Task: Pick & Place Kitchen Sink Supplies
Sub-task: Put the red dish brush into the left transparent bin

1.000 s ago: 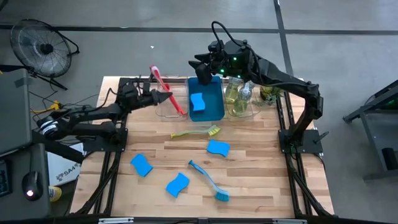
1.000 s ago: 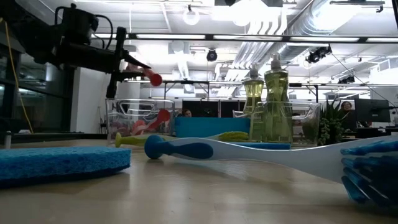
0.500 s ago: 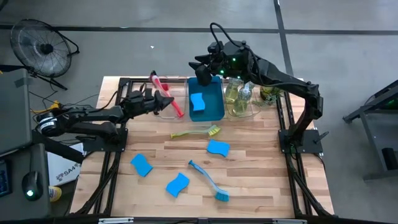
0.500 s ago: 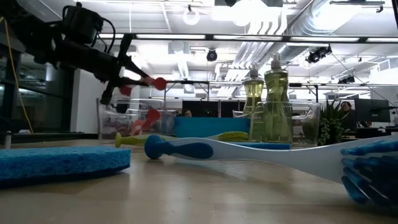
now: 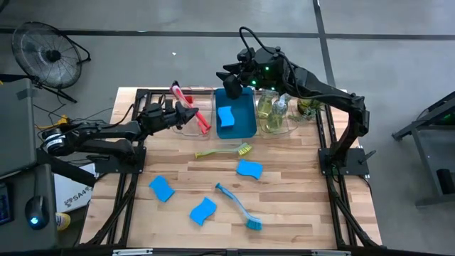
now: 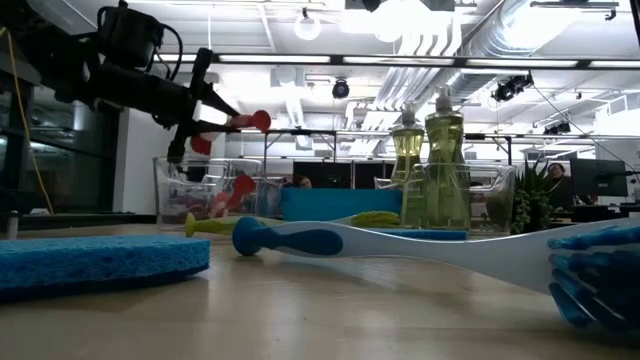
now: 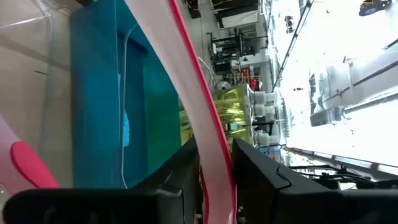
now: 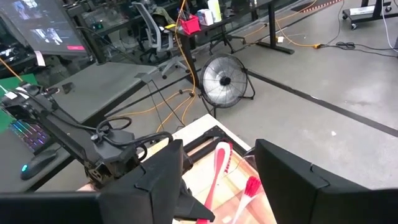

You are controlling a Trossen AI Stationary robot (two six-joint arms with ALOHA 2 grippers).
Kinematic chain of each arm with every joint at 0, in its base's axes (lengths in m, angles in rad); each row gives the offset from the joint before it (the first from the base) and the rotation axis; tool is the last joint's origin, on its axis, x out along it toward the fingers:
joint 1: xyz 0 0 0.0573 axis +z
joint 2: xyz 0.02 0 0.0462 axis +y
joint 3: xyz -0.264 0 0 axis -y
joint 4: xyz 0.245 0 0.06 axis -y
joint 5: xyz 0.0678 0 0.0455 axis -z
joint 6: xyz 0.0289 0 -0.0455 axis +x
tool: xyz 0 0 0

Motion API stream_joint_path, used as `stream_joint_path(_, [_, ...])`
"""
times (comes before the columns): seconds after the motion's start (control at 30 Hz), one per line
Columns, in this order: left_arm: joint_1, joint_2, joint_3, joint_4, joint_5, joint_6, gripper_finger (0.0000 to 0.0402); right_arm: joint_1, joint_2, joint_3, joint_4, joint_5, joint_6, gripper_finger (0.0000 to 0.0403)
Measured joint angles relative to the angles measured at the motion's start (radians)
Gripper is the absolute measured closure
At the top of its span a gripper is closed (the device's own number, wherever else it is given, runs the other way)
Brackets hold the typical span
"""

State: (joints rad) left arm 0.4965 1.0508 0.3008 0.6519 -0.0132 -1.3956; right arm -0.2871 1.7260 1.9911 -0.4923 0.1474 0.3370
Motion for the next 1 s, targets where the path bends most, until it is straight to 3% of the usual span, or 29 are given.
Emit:
stream_joint_path(0.3, [0.000, 0.000, 0.000, 0.002, 0.052, 0.003, 0.0307, 0.000, 0.000, 0.000, -0.005, 0.000, -0.001, 0.0208])
stream_joint_path(1.0, [0.000, -0.015, 0.002, 0.057, 0.026, 0.014, 0.0307, 0.015, 0.001, 0.000, -0.044, 0.020, 0.003, 0.0208])
